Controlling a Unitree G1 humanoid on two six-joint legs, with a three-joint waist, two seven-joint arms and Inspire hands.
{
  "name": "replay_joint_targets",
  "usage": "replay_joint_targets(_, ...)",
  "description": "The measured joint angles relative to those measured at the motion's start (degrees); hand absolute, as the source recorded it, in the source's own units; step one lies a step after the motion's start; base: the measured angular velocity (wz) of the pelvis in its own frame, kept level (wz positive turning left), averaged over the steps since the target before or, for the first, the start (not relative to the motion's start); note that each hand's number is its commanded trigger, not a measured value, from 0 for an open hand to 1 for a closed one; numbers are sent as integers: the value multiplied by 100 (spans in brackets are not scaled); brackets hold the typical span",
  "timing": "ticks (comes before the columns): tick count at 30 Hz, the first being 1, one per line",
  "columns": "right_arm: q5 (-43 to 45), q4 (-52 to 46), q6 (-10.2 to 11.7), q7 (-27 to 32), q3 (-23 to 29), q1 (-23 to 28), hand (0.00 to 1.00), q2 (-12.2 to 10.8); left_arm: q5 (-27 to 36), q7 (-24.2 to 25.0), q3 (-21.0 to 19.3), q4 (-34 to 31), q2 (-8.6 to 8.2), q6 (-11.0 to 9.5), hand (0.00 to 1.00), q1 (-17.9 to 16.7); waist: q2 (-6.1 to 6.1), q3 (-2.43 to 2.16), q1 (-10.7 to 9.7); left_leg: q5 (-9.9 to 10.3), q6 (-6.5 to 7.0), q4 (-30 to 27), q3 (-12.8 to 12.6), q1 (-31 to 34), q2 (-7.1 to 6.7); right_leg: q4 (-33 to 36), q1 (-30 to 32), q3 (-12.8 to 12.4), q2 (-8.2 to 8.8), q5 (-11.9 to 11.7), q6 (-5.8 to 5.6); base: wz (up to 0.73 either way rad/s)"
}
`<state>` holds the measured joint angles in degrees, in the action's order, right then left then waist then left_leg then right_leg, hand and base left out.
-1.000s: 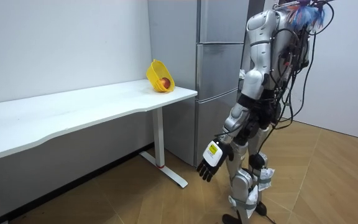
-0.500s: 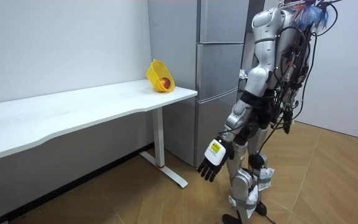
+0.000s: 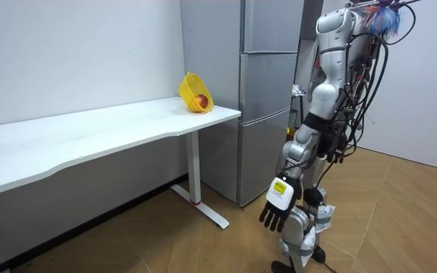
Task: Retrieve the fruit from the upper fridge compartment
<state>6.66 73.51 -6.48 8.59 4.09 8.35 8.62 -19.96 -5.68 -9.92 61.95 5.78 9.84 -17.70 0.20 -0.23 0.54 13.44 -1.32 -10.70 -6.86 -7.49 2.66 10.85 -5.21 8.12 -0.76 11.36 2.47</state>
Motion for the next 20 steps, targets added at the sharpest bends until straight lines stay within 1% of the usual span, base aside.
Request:
replay_joint_targets(2,44,-98,7,0,-152,-122,0,0,1,2,67,-1,6,15,0,35,41,-1,16,-1,0,4,2,-3,0,1,0,0,-2,2,1,0)
replay_joint_targets(4,45,-235,15,1,-285,-172,0,-1,1,15,151,-2,8,16,0,48,49,4,24,-1,0,2,2,3,-2,-7,0,0,-1,7,0,0)
replay_joint_targets(6,41,-337,71,0,-296,-202,0,-12,-1,37,223,-2,9,11,0,92,47,6,56,-1,0,1,3,7,-7,-16,0,0,3,15,-5,0)
replay_joint_targets(8,36,-471,146,-1,-299,-204,0,-14,-2,105,249,-3,10,-4,0,182,39,11,108,-1,1,0,3,9,-19,-21,0,0,15,27,-16,0)
replay_joint_targets(10,-2,-541,190,-4,-305,-202,0,-28,-3,131,252,-19,10,-24,0,197,27,17,134,-1,1,0,3,7,-30,-21,0,0,26,36,-22,0)
replay_joint_targets(12,-8,-630,220,-14,-344,-200,0,-38,-4,145,331,-27,20,-22,0,199,12,29,127,-1,1,1,0,14,-38,-33,2,0,35,40,-28,0)
replay_joint_targets(14,-4,-670,336,-105,-335,-174,0,-42,-62,182,345,-26,21,-24,0,207,-10,41,106,-1,1,3,-23,18,-48,-36,12,4,46,52,-42,0)
replay_joint_targets(16,-6,-671,399,-147,-321,-123,0,-43,-95,223,340,-21,21,-23,0,194,-25,41,104,-1,0,4,-32,1,-55,-41,-6,8,52,59,-44,0)
replay_joint_targets(17,-3,-670,404,-154,-283,-84,0,-42,-95,245,340,-13,20,-18,0,179,-30,46,95,-1,1,4,-31,-6,-58,-55,-52,11,54,59,-44,0)
replay_joint_targets(20,41,-616,396,-155,-280,27,0,-37,-96,264,339,-8,18,-15,0,164,-45,42,73,-1,0,-1,-32,-28,-60,-115,-105,26,54,60,-44,2)
